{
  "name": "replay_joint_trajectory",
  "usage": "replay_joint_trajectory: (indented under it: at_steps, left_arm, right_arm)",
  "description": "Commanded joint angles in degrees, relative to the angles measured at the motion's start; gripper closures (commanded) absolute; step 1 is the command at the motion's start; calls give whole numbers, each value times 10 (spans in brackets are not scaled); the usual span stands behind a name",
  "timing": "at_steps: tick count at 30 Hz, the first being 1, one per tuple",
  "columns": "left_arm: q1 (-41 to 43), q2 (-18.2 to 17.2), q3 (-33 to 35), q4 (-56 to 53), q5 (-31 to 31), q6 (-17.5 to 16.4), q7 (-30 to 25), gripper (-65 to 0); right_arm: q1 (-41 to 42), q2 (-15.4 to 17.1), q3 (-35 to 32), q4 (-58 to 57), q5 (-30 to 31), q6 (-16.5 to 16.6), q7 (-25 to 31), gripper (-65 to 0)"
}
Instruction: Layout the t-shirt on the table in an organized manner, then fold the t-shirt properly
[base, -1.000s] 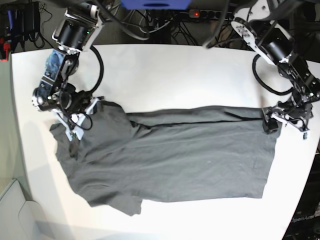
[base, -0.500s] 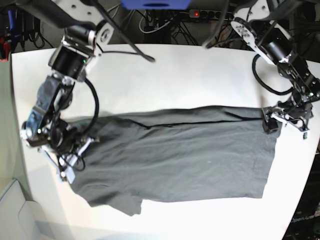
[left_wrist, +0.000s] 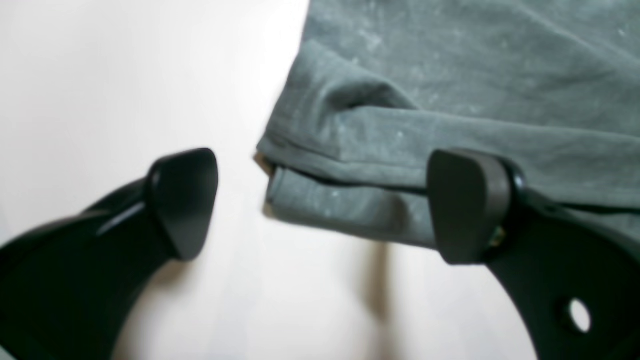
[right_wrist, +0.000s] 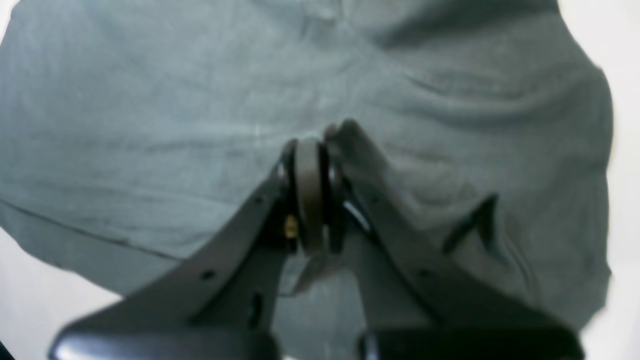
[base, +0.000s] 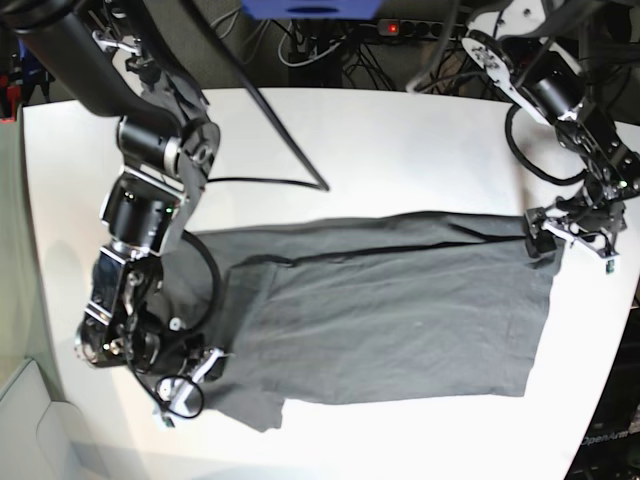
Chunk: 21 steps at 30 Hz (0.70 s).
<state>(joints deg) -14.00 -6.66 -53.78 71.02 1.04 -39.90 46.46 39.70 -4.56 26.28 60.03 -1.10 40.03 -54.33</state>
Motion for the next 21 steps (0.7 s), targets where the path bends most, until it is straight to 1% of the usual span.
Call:
replay_joint_trajectory:
  at_steps: [1, 4, 6, 7, 12, 13, 14, 15, 17, 19, 21]
  left_arm:
    - [-12, -9, 1, 12, -10, -1, -11, -650]
    - [-12, -9, 1, 12, -10, -1, -11, -650]
    - [-12, -9, 1, 12, -10, -1, -12, -650]
    - [-12, -9, 1, 12, -10, -1, -13, -650]
    - [-12, -9, 2, 12, -10, -1, -12, -650]
    - [-12, -9, 2, 12, -10, -1, -12, -650]
    - [-12, -9, 2, 12, -10, -1, -12, -650]
    - [-12, -9, 2, 12, -10, -1, -11, -650]
    - [-12, -9, 2, 12, -10, -1, -11, -650]
    - [-12, -9, 2, 12, -10, -1, -11, -650]
    - [-12, -9, 2, 12, -10, -1, -11, -650]
  right_arm:
    - [17, 5, -3, 2, 8, 0, 11, 0]
    - [8, 13, -3, -6, 8, 0, 9, 0]
    - [-2, 13, -3, -10, 8, 0, 9, -41]
    - [-5, 13, -3, -10, 8, 0, 9, -85]
    - [-26, 14, -3, -8, 8, 0, 6, -343]
    - [-34, 21, -3, -7, 8, 0, 2, -383]
    - [-39, 28, -2, -6, 9, 0, -3, -410]
    - [-42, 34, -2, -6, 10, 0, -6, -426]
    - [-45, 42, 2, -6, 10, 0, -1, -423]
    - [-47, 64, 2, -5, 11, 0, -1, -416]
    - [-48, 77, 2, -5, 11, 0, 0, -415]
